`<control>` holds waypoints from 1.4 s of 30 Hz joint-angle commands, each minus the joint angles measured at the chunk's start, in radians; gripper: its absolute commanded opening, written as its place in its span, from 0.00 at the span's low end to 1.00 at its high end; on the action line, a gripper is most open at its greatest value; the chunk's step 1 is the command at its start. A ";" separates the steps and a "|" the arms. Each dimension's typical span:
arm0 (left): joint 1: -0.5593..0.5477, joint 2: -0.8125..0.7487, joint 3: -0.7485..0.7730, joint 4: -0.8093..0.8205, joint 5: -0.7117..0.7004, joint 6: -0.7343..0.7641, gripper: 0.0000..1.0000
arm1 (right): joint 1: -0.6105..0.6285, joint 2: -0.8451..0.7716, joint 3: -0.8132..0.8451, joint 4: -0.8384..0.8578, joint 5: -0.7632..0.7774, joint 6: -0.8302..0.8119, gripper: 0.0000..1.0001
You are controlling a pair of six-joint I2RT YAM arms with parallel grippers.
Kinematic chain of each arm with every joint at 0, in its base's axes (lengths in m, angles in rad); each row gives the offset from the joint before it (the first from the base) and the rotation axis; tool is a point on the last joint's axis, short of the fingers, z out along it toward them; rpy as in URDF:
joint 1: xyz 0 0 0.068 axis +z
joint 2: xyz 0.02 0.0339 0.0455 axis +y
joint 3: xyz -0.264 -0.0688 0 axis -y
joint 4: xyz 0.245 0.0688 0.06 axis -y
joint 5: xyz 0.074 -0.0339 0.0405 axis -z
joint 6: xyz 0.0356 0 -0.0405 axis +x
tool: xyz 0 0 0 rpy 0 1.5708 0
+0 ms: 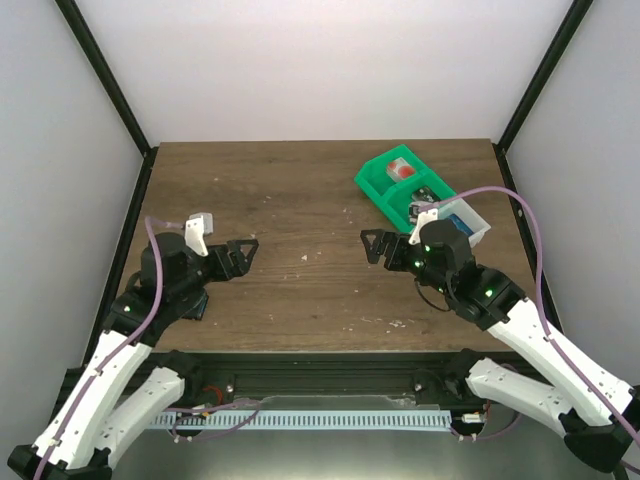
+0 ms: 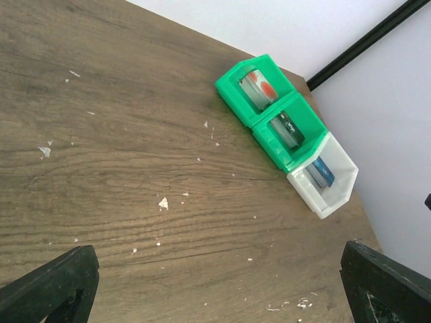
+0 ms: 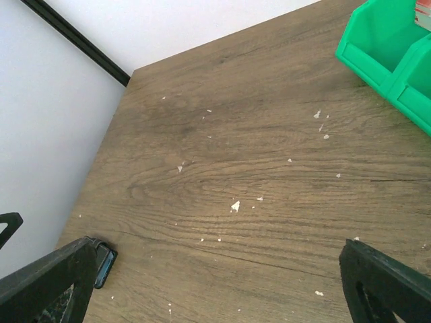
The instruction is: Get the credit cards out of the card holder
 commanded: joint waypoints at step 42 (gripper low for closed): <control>0.487 0.540 -0.256 0.046 -0.330 -0.402 0.86 | -0.006 -0.038 -0.092 0.055 -0.104 -0.023 1.00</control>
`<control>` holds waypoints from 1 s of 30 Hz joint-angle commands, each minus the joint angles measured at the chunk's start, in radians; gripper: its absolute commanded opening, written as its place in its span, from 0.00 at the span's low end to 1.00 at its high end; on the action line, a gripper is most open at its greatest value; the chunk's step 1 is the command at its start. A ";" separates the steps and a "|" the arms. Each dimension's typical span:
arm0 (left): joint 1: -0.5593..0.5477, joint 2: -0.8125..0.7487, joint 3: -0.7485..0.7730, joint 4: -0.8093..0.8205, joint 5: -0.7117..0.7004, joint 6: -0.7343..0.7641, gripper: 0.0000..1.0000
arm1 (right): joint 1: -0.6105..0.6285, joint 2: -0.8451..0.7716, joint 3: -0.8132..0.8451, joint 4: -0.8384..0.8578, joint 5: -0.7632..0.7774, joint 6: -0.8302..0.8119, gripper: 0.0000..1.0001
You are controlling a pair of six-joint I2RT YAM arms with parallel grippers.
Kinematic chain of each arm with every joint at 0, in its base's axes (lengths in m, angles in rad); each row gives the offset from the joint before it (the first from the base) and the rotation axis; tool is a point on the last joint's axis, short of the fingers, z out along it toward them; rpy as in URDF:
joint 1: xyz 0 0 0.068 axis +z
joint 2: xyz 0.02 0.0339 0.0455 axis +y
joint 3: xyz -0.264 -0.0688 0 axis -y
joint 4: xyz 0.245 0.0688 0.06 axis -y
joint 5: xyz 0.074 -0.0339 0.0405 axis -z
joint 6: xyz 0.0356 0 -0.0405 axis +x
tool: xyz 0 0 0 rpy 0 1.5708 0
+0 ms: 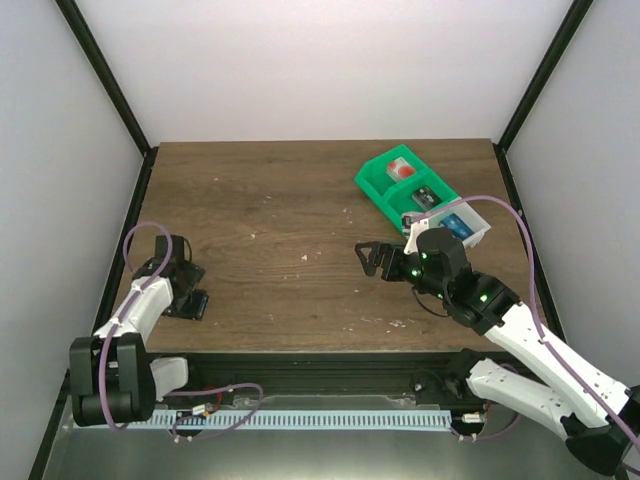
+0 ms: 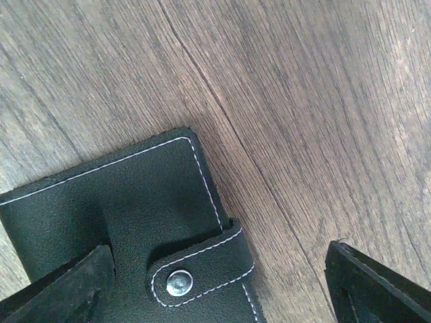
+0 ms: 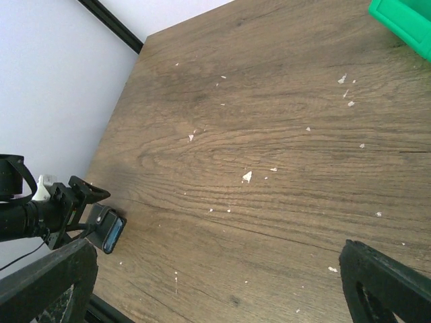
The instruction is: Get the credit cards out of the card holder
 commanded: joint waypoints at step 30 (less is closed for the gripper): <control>-0.413 0.188 -0.039 0.542 0.565 0.267 0.68 | -0.006 0.021 -0.015 0.019 -0.013 -0.029 1.00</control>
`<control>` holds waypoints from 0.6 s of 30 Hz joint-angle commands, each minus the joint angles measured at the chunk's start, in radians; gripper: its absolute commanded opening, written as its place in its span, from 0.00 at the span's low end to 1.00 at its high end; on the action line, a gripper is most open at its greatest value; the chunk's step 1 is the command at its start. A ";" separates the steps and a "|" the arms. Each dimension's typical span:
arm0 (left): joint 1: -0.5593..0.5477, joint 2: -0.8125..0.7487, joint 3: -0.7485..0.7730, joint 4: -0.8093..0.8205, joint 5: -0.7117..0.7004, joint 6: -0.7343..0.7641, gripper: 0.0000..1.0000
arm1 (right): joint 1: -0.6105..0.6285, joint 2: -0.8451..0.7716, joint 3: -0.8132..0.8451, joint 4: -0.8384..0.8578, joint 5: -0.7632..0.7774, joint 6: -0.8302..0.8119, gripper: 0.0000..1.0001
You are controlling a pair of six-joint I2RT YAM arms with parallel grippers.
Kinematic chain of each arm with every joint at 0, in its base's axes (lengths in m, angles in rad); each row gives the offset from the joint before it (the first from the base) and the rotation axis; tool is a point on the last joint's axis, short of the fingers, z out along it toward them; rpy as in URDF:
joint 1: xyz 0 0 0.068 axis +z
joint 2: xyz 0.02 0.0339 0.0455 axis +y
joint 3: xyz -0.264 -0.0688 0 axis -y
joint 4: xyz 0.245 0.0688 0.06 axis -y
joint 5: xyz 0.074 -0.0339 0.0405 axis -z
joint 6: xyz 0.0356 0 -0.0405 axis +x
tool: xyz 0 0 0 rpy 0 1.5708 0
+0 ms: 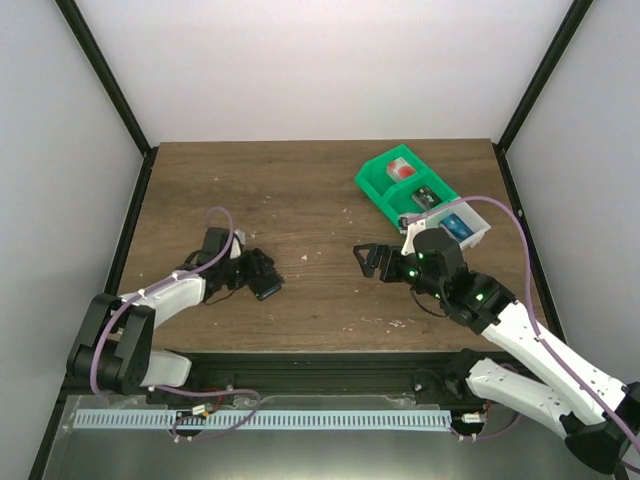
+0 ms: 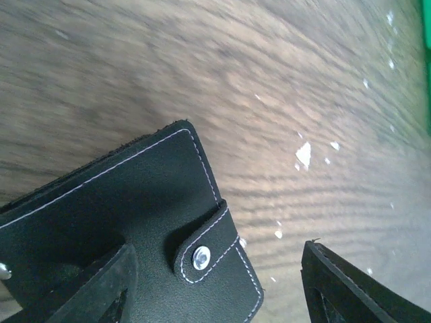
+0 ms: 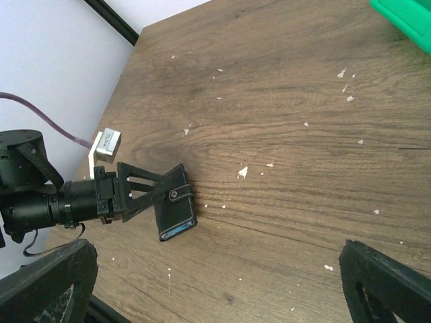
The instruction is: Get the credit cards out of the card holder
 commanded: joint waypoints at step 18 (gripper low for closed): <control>0.143 -0.071 -0.039 -0.135 0.036 0.060 0.52 | 0.042 0.382 -0.049 0.217 -0.354 0.028 0.54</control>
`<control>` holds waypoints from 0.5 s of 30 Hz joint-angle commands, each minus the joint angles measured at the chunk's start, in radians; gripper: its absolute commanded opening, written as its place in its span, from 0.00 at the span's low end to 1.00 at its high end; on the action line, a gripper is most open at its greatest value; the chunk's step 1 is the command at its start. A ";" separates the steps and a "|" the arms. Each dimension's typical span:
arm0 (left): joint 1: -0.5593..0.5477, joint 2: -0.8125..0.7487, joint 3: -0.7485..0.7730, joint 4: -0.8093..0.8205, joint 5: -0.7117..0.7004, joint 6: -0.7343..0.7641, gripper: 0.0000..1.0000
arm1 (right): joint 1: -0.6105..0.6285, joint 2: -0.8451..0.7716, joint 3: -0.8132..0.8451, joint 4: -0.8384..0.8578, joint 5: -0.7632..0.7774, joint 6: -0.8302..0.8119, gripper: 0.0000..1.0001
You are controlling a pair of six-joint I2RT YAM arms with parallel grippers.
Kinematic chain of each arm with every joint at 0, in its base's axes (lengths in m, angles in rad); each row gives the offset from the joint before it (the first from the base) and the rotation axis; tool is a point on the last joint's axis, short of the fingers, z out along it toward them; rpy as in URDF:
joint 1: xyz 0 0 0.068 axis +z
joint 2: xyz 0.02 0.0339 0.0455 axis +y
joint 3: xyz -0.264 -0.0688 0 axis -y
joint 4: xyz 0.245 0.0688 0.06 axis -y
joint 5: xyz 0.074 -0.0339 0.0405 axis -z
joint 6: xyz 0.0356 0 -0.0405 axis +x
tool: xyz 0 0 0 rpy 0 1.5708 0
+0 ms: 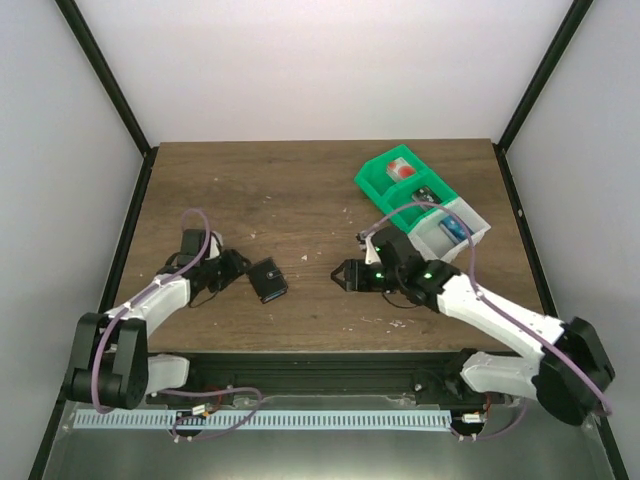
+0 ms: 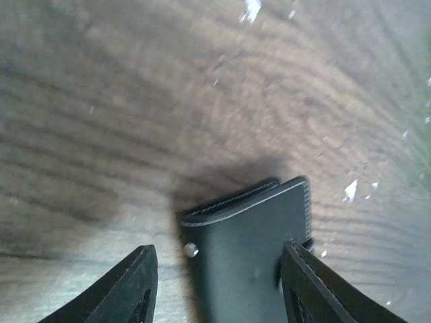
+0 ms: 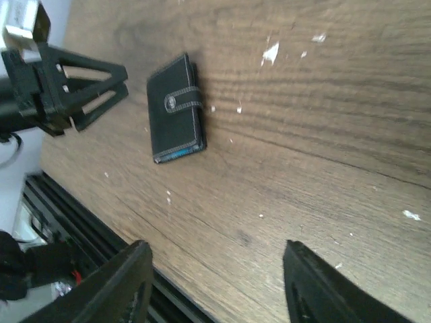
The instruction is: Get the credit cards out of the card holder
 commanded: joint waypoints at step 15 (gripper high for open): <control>-0.099 0.195 -0.035 0.176 0.109 0.041 0.41 | 0.096 0.268 0.119 0.084 0.072 -0.040 0.43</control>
